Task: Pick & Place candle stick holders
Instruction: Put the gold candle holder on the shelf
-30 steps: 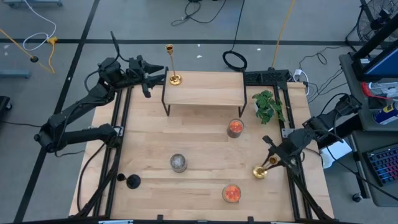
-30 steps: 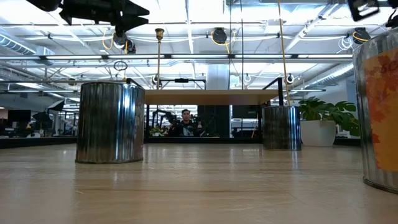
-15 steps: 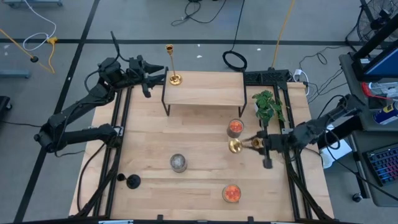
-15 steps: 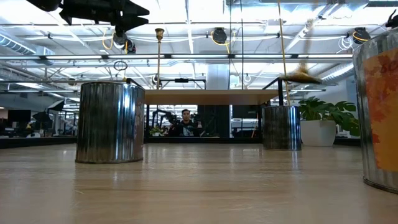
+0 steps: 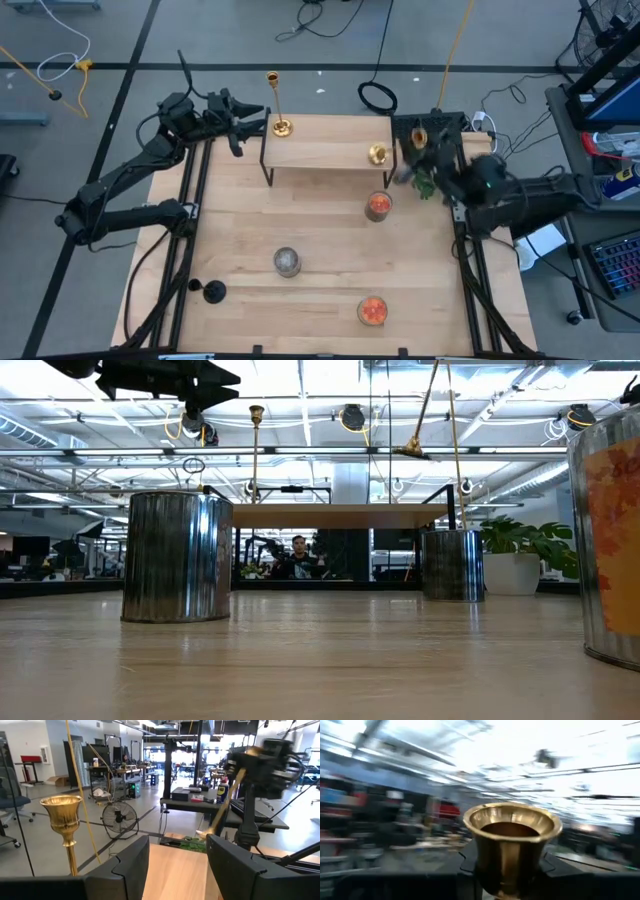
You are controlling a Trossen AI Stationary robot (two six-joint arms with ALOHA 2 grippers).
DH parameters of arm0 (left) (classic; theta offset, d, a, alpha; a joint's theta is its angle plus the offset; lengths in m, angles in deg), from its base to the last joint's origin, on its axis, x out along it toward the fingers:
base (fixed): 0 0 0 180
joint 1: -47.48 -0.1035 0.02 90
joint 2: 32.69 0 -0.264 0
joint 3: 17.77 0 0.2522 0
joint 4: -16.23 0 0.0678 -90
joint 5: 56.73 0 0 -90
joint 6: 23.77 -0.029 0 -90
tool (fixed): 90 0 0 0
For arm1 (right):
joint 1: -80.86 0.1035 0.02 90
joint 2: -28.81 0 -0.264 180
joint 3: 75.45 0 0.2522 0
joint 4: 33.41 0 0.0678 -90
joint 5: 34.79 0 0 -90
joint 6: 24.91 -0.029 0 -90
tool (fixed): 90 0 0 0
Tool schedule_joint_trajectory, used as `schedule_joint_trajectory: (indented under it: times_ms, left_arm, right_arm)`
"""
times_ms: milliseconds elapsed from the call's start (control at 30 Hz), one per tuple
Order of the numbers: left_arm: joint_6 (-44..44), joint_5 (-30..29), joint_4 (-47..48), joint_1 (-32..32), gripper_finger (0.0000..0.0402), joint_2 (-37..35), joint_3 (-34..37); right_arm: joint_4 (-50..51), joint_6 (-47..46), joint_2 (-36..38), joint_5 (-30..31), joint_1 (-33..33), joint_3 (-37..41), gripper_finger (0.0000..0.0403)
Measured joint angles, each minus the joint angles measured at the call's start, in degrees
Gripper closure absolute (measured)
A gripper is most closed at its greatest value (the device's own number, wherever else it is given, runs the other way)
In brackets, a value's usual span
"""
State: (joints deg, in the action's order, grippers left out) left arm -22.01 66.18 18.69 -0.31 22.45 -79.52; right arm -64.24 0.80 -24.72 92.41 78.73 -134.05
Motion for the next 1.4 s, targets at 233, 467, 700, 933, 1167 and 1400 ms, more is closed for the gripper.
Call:
schedule_joint_trajectory:
  times_ms: [233,467,700,933,1167,1400]
  left_arm:
    - [-0.04,0.00,-1.29,0.00,0.0199,0.00,0.00]
    - [-0.04,0.02,-0.14,0.00,0.0199,0.00,0.00]
    - [-0.07,0.02,-0.01,0.00,0.0199,0.00,0.00]
    - [-0.42,0.04,0.04,-0.02,0.0199,0.00,0.00]
    - [-0.55,0.04,1.16,0.00,0.0199,0.00,0.00]
    - [-0.55,0.05,2.96,0.00,0.0199,0.00,0.00]
  right_arm:
    - [14.11,-14.62,-8.21,-12.28,-17.44,-11.16,0.0332]
    - [15.64,-19.06,-17.09,-16.43,-28.66,-16.10,0.0332]
    - [15.82,-25.33,-22.63,-18.34,-35.19,-16.18,0.0332]
    - [15.35,-27.21,-24.98,-19.42,-37.88,-16.19,0.0332]
    - [15.51,-29.24,-25.87,-19.43,-38.57,-16.20,0.0291]
    - [15.27,-26.11,-25.74,-19.43,-38.57,-16.20,0.0276]
